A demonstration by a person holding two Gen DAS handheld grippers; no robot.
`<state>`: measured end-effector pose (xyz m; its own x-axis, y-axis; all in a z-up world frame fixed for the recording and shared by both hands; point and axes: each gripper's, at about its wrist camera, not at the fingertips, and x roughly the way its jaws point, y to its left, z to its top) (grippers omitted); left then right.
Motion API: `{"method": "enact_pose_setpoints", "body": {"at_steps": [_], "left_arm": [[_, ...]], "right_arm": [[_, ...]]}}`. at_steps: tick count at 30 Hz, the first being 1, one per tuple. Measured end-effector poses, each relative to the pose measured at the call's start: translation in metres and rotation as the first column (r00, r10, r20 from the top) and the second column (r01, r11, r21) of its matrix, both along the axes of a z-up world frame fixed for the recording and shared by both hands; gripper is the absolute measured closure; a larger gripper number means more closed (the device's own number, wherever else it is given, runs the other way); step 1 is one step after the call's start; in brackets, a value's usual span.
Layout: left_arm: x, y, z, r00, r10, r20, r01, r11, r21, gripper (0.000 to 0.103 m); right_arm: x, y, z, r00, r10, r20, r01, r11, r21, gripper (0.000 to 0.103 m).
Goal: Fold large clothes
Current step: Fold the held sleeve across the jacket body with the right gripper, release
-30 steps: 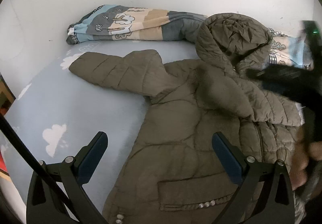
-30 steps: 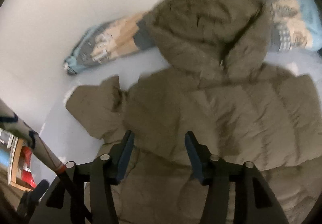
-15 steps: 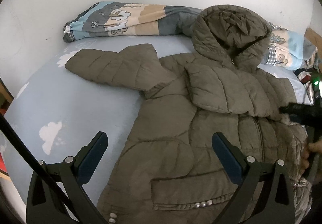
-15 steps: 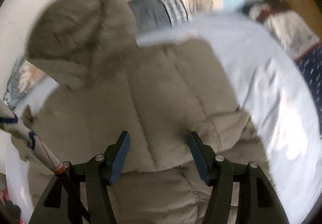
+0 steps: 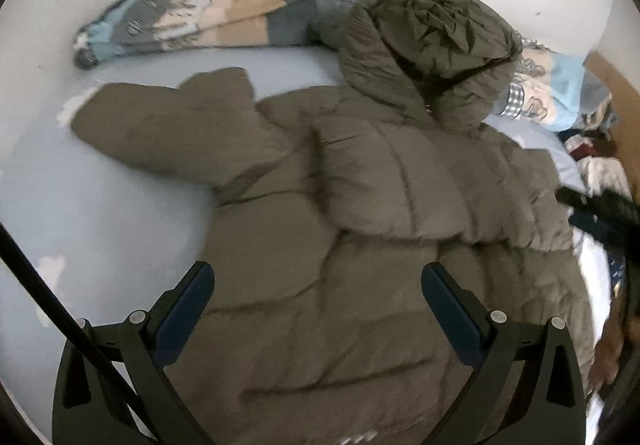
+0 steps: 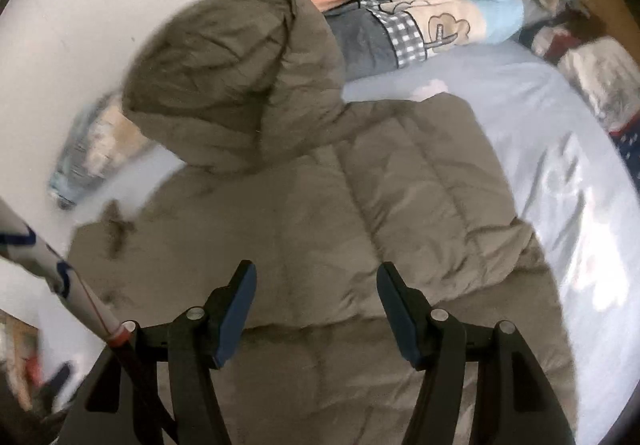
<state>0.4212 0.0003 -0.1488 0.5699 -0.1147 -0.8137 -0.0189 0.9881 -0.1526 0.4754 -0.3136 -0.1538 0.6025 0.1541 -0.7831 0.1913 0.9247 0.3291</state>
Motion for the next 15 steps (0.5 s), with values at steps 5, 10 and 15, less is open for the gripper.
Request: {"method": "enact_pose_setpoints", "body": {"at_steps": [5, 10, 15], "left_arm": [[0.03, -0.019, -0.017, 1.0, -0.018, 0.0, 0.018, 1.0, -0.001, 0.0], [0.061, -0.029, -0.035, 0.999, 0.007, -0.035, -0.006, 1.0, 0.019, 0.0], [0.082, -0.028, -0.07, 0.988, 0.023, -0.153, -0.011, 0.996, 0.083, 0.0]], "right_arm": [[-0.003, -0.017, -0.007, 1.0, -0.019, -0.024, 0.017, 0.996, -0.083, 0.036], [0.003, -0.058, -0.029, 0.995, -0.069, -0.076, 0.06, 0.992, -0.114, 0.066], [0.024, -0.081, -0.054, 0.985, -0.093, -0.142, 0.08, 0.992, -0.098, 0.066]]}}
